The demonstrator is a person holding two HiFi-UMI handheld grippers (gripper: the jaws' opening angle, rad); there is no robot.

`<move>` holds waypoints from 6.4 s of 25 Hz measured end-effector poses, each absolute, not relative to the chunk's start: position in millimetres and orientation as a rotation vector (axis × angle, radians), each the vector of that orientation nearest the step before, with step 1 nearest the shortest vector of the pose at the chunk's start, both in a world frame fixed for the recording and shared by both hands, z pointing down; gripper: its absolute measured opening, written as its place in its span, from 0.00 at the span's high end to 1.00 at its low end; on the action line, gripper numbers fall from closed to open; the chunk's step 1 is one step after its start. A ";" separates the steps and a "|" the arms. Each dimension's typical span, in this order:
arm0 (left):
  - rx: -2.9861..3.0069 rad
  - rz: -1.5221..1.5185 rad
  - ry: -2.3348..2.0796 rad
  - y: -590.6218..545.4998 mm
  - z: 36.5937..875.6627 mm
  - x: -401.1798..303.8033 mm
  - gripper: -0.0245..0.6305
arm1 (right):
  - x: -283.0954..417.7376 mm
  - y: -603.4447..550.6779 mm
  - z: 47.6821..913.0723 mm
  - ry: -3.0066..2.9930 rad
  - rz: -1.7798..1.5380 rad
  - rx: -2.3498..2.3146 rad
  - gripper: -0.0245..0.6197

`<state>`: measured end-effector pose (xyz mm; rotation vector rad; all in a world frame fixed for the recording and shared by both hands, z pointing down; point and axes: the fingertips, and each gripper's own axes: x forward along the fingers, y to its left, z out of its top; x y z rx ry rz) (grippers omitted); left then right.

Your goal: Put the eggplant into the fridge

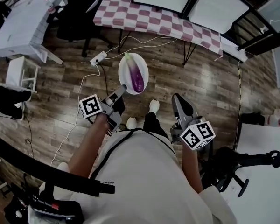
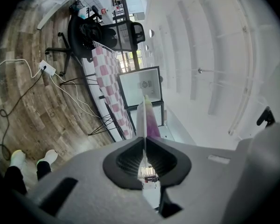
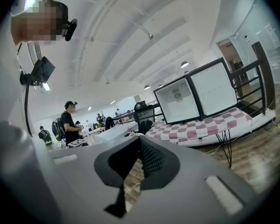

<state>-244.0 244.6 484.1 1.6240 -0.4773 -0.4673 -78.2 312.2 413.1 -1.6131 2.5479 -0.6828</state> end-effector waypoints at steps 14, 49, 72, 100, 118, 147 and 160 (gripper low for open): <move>1.638 -0.465 -0.501 167.2 474.2 -181.3 0.92 | -14.9 229.8 410.2 2.545 -0.685 -1.574 0.95; 1.622 -0.525 -0.584 37.5 467.7 -25.7 0.92 | 142.3 79.9 418.9 2.651 -0.705 -1.414 0.95; 1.610 -0.539 -0.608 11.5 469.8 -10.9 0.92 | 161.1 56.0 430.5 2.664 -0.755 -1.392 0.95; 1.609 -0.486 -0.527 -137.6 467.2 -25.1 0.92 | 128.6 -82.9 421.6 2.643 -0.754 -1.472 0.95; 1.631 -0.406 -0.393 -254.1 469.9 -51.7 0.92 | 89.5 -181.4 409.5 2.519 -0.712 -1.649 0.95; 1.635 -0.346 -0.362 -327.8 494.7 -46.0 0.92 | 81.8 -239.6 420.7 2.509 -0.759 -1.701 0.95; 1.606 -0.334 -0.291 -374.1 517.8 19.5 0.92 | 126.0 -275.0 441.8 2.578 -0.802 -1.707 0.95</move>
